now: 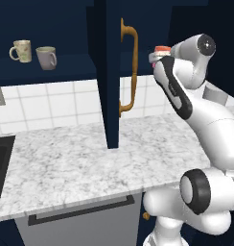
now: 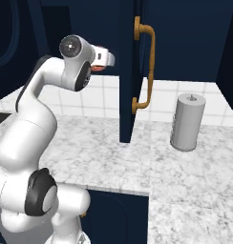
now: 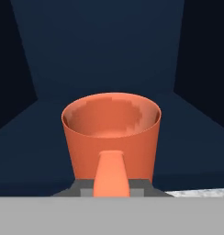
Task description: Gather all objects into one cabinet and sort the glasses and bowls to opposite sides.
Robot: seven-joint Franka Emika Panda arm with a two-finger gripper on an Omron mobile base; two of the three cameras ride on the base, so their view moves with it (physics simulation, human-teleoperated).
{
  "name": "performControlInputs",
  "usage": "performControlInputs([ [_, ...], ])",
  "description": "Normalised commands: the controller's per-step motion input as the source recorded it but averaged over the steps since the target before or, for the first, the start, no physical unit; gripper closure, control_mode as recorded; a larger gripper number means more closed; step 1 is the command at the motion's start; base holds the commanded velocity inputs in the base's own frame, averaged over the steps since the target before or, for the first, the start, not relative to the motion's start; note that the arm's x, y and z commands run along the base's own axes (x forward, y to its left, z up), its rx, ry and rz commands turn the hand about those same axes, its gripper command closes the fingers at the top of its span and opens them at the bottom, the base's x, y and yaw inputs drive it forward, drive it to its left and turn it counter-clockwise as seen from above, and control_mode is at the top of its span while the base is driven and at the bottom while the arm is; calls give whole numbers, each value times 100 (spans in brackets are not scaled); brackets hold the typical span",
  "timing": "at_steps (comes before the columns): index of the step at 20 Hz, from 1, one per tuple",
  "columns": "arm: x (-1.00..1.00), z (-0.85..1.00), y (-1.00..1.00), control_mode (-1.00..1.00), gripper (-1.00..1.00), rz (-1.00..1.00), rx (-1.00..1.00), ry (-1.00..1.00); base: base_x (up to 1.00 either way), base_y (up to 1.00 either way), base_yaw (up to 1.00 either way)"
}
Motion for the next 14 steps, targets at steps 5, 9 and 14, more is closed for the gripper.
performControlInputs([
  [5,-78,11,0,-100,100,0,0,0,0,0,0],
  [9,-81,11,0,-100,100,0,0,0,0,0,0],
  [14,-92,0,5,-100,100,0,0,2,0,0,0],
])
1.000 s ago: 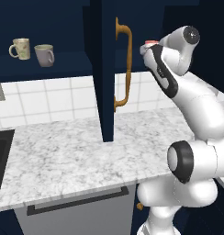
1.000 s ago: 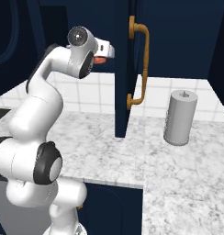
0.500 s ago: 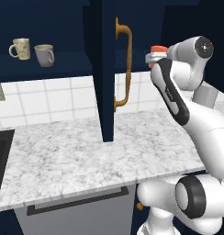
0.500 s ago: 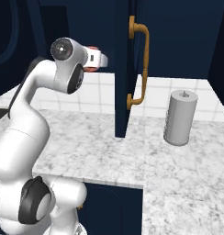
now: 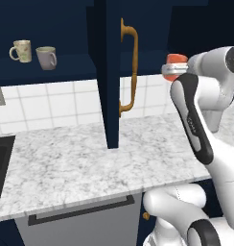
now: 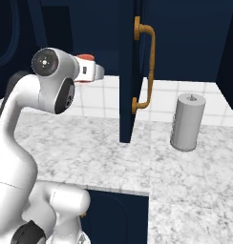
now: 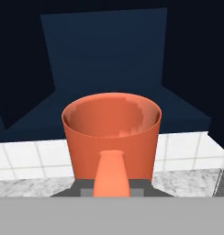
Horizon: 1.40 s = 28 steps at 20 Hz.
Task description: Gather all objects into one cabinet and sort the glasses and bowls to opposite sides.
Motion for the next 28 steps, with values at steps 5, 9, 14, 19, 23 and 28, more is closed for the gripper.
performControlInputs([
  [5,-81,0,12,-100,100,0,-2,4,0,0,0],
  [9,-69,-3,9,-100,100,0,-1,4,0,0,0],
  [14,-52,-8,0,-100,100,0,-2,1,0,0,0],
  [19,-39,-10,0,-100,100,0,-2,0,0,0,0],
  [23,-41,-14,0,-100,100,0,-1,2,0,0,0],
  [28,-29,-10,1,-100,100,0,0,6,0,0,0],
])
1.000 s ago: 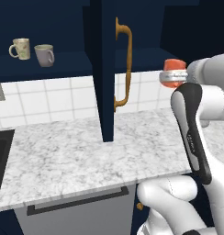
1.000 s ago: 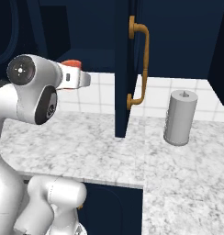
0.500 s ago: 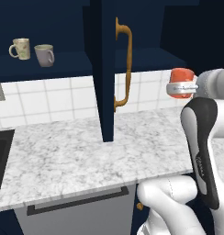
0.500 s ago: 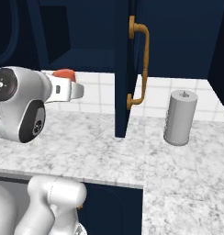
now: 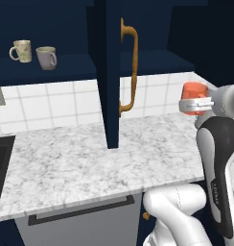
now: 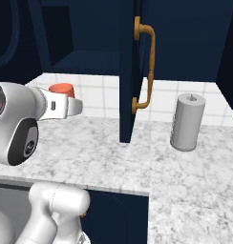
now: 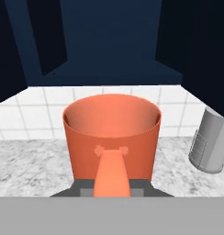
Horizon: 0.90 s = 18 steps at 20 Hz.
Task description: Gather all objects into one cabinet and sort the glasses and bowls to opposite sides.
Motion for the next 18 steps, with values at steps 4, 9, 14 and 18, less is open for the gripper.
performControlInputs([
  [4,-20,-9,6,-100,100,-1,-1,13,0,0,0],
  [9,0,-15,2,-100,100,0,-1,2,0,0,0],
  [14,0,-17,0,-100,100,0,0,0,0,0,0],
  [18,0,-14,0,-100,100,0,0,0,0,0,0],
])
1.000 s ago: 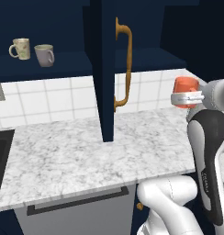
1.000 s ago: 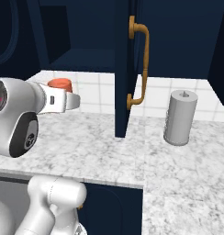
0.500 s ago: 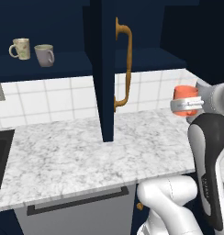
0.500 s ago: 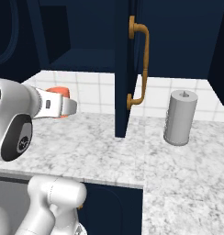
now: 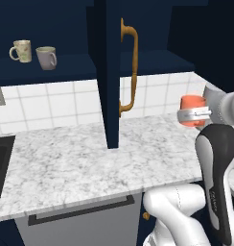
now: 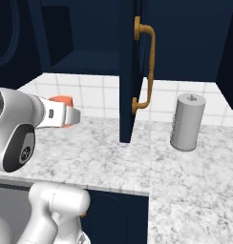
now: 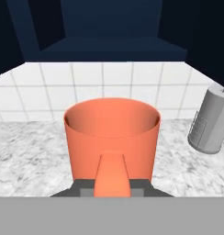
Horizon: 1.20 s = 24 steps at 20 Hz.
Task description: Gather all objects into one cabinet and sort the glasses and bowls to opposite sides.
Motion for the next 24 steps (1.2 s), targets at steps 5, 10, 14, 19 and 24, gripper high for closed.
performControlInputs([
  [5,0,-5,0,100,100,0,0,0,-17,0,0],
  [10,0,0,0,100,100,0,0,0,-85,14,0],
  [14,0,0,0,100,100,0,0,0,-82,55,0],
  [19,0,0,0,100,100,0,0,0,-67,72,0],
  [24,0,0,0,100,100,0,0,0,-59,80,0],
])
